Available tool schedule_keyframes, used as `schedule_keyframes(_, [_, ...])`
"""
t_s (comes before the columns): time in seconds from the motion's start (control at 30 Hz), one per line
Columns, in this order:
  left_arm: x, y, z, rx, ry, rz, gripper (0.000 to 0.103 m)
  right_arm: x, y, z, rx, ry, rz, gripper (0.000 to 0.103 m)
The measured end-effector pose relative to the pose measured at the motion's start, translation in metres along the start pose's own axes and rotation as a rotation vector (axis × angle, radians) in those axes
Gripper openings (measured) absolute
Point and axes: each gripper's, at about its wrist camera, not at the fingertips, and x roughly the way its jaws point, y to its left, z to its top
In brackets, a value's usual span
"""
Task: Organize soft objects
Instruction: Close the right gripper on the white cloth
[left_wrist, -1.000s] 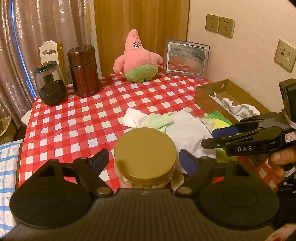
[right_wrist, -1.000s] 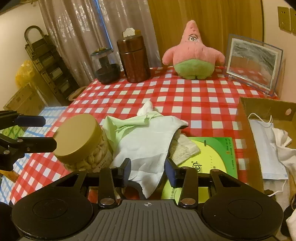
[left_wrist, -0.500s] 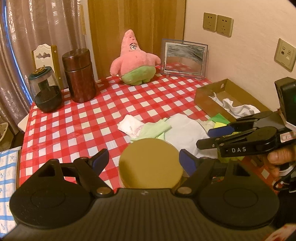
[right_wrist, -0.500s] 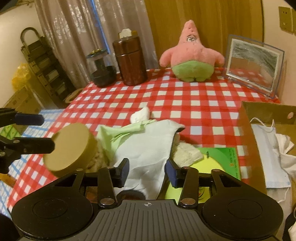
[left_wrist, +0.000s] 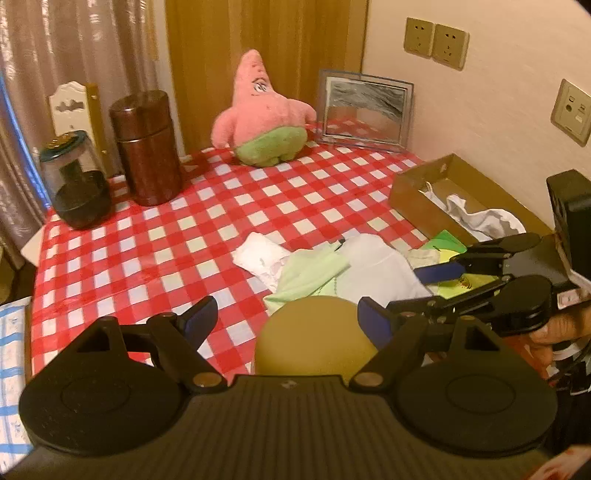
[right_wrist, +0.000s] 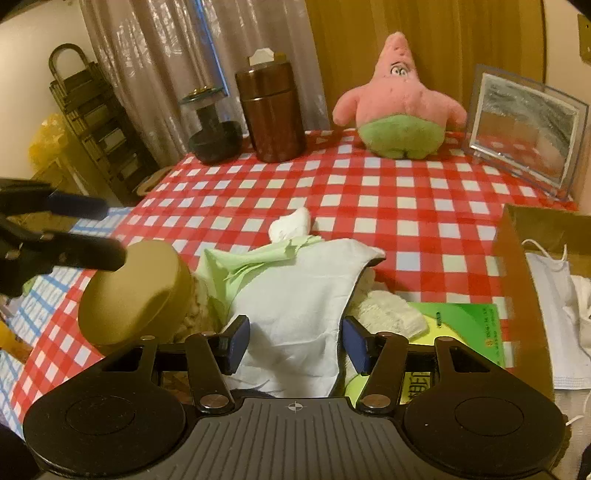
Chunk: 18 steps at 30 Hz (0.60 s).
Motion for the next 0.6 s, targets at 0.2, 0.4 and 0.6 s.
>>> schedule_keyframes(0.2, [0.016,0.005,0.016,0.033,0.035,-0.044,0.081,0.001,-0.005,0.001,-0.003,0.013,0.001,0.007])
schedule_keyframes(0.4, [0.038,0.002,0.035,0.101,0.093,-0.109,0.072,-0.017,-0.011,0.008,0.002,-0.053,-0.014,0.005])
schedule_keyframes(0.6, [0.071,-0.006,0.054,0.177,0.166,-0.147,0.061,-0.027,-0.011,0.008,-0.051,-0.037,-0.024,0.005])
